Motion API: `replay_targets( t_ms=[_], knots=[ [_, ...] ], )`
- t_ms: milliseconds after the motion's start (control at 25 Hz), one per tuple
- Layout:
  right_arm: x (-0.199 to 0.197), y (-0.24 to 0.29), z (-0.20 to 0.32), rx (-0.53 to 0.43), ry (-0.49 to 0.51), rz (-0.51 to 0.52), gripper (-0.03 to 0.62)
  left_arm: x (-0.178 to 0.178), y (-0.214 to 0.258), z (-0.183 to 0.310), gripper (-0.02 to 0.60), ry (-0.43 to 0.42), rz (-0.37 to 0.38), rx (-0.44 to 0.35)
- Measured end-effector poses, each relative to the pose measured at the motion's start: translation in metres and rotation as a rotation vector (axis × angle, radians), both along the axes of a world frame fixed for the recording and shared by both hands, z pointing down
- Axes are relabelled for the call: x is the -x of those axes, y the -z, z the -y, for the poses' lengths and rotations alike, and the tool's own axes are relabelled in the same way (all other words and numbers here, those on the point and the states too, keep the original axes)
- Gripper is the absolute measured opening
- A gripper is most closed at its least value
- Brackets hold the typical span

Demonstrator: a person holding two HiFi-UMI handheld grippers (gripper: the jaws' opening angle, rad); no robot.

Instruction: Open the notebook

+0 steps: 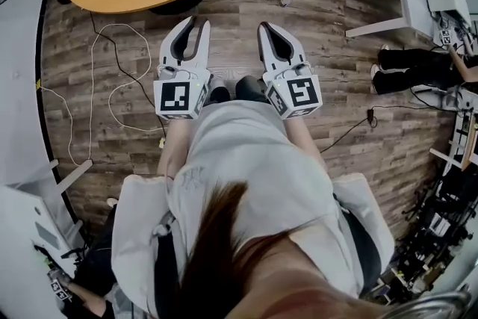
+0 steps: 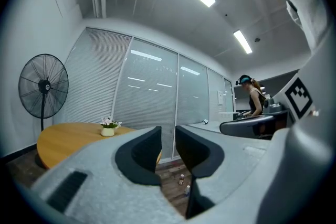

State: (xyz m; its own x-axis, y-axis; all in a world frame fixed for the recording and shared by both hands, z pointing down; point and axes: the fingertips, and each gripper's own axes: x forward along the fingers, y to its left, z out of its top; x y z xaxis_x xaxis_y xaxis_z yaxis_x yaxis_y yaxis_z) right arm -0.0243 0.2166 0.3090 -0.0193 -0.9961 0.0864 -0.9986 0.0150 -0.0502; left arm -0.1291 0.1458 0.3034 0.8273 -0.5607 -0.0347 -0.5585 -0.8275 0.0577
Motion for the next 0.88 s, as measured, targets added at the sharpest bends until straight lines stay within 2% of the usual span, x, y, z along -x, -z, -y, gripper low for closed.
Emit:
replay_targets(
  t_ms=[200,520,880],
  knots=[
    [-0.015,-0.005,0.006,0.009,-0.038,0.009,0.002,-0.013,-0.008,0.012,0.097,-0.014,-0.006,0.032],
    [-0.037,-0.013,0.033,0.029,-0.018,0.022,0.002,-0.035,-0.014,0.039,0.097,0.001,0.008,0.051],
    [-0.095,-0.007,0.075,0.026,0.023,0.012,0.002,-0.088,-0.002,0.079,0.095,0.048,-0.008,0.028]
  ],
)
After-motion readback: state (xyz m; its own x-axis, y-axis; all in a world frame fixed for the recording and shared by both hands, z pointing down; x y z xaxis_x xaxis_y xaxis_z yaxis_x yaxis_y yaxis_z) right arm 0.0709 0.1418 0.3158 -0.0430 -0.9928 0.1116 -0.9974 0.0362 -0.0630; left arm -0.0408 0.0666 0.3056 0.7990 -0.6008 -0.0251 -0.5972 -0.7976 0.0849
